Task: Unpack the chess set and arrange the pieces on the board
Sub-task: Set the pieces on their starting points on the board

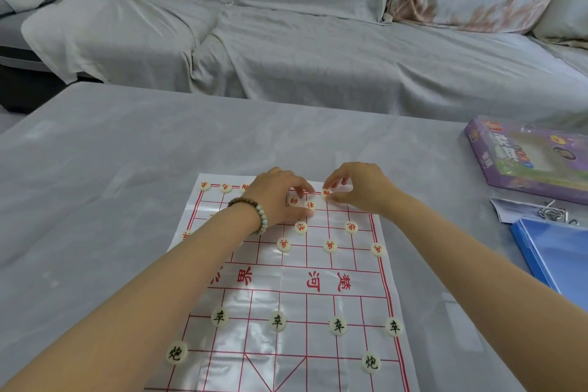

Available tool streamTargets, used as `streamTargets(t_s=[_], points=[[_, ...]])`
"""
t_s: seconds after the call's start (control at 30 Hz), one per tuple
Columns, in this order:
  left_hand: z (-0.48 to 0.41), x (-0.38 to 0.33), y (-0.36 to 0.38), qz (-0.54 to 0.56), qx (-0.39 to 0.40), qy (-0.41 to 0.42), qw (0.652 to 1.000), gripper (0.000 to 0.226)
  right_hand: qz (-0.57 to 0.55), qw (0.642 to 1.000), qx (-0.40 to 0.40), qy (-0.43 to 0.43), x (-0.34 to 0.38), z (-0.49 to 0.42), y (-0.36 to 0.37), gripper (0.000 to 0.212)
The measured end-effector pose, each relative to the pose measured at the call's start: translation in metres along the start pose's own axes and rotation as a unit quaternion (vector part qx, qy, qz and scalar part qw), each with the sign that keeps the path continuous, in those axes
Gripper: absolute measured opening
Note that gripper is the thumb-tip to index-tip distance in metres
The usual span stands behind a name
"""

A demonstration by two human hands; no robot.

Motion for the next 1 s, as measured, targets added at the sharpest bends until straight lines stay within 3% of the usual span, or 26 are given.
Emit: streamTargets(t_s=[0.2, 0.4, 0.6, 0.8, 1.0], points=[[0.01, 0.018, -0.007, 0.024, -0.031, -0.027, 0.999, 0.037, -0.016, 0.998, -0.05, -0.028, 0.014, 0.013, -0.002, 0.022], [0.028, 0.017, -0.011, 0.042, -0.07, -0.02, 0.996, 0.034, 0.085, 0.995, -0.042, -0.028, 0.031, 0.014, 0.011, 0.034], [0.036, -0.001, -0.008, -0.028, -0.019, -0.001, 0.999, 0.038, 0.07, 0.997, -0.028, -0.026, 0.034, 0.018, 0.01, 0.026], [0.03, -0.006, -0.004, -0.062, -0.029, -0.011, 0.998, 0.035, 0.083, 0.996, -0.038, -0.014, 0.032, 0.023, 0.009, 0.032], [0.03, 0.0, -0.014, -0.081, -0.028, 0.025, 0.996, 0.031, 0.111, 0.991, -0.043, -0.055, 0.037, 0.02, 0.01, 0.028]])
Point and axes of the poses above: each hand's wrist, its own z-axis away from the middle knuckle, its own y-axis out of the palm, x = y × z, the point moved 2 cm from there along -z, towards the middle knuckle, and after that the axes turned 1 degree about -y, right-handed, at the moved point
